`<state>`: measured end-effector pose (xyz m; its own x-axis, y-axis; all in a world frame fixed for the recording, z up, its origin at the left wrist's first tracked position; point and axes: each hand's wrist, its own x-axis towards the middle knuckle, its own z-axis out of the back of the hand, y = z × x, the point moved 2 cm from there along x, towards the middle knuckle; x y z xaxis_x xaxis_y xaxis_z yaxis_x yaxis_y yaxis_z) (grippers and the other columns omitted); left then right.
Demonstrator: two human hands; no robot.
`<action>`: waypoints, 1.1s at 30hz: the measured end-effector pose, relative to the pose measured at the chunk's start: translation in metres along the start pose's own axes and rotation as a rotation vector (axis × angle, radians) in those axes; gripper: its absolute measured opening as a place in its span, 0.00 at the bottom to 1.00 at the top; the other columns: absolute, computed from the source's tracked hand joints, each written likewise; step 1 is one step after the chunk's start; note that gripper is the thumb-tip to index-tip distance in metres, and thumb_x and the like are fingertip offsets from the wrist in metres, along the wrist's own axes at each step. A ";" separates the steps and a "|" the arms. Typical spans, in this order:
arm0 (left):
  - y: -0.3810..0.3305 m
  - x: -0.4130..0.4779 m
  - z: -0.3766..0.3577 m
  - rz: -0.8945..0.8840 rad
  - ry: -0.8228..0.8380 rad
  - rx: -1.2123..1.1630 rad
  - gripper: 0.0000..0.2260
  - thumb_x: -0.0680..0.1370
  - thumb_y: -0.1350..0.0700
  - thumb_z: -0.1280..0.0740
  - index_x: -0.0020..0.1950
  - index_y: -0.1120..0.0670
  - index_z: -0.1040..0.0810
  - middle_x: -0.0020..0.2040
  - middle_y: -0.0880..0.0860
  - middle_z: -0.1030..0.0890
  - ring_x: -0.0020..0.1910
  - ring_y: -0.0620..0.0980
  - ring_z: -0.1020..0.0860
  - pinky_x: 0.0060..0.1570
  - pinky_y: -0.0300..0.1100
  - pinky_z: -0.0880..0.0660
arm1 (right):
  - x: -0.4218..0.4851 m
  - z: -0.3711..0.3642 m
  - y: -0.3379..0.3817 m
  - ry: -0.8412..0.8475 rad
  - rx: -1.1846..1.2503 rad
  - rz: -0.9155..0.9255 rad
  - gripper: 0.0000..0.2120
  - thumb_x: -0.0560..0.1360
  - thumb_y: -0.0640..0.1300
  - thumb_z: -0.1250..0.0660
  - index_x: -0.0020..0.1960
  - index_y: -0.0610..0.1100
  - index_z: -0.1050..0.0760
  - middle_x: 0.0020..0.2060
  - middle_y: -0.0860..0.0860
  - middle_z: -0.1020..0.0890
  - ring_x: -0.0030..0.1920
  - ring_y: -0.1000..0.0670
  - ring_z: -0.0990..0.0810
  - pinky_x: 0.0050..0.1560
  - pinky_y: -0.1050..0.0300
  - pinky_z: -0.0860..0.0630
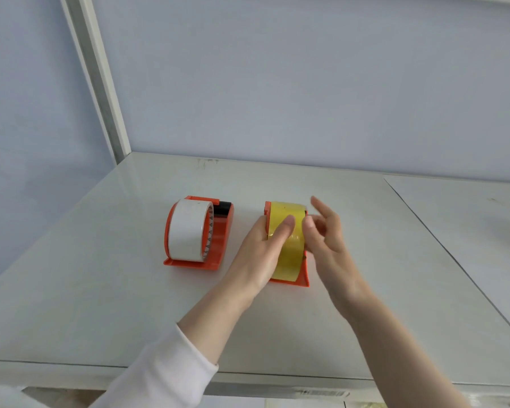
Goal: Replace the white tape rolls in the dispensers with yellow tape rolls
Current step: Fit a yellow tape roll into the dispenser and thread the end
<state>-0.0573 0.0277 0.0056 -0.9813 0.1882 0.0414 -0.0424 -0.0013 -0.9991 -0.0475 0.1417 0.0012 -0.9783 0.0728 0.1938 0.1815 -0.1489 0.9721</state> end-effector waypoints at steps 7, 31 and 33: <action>0.004 0.002 -0.002 0.005 -0.022 -0.057 0.08 0.76 0.45 0.37 0.48 0.48 0.24 0.44 0.54 0.18 0.42 0.53 0.18 0.49 0.51 0.22 | 0.032 0.027 0.028 0.092 -0.350 0.207 0.07 0.73 0.43 0.32 0.44 0.55 0.20 0.49 0.56 0.19 0.50 0.60 0.21 0.49 0.69 0.25; 0.004 -0.006 -0.009 0.011 -0.020 -0.055 0.12 0.78 0.48 0.40 0.58 0.52 0.26 0.50 0.55 0.17 0.46 0.51 0.17 0.46 0.41 0.21 | 0.086 0.022 0.052 0.309 -0.397 0.032 0.11 0.73 0.53 0.36 0.45 0.46 0.24 0.42 0.50 0.16 0.43 0.54 0.17 0.46 0.59 0.21; 0.004 -0.006 -0.008 0.010 -0.023 -0.067 0.11 0.77 0.47 0.40 0.55 0.50 0.25 0.49 0.55 0.17 0.45 0.51 0.17 0.46 0.42 0.21 | 0.078 0.026 0.054 0.459 -0.476 0.055 0.18 0.64 0.59 0.33 0.49 0.51 0.23 0.49 0.52 0.17 0.50 0.56 0.19 0.52 0.60 0.22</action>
<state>-0.0503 0.0349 0.0016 -0.9857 0.1658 0.0304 -0.0202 0.0631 -0.9978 -0.1110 0.1652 0.0726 -0.9311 -0.3593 0.0633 0.2718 -0.5673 0.7774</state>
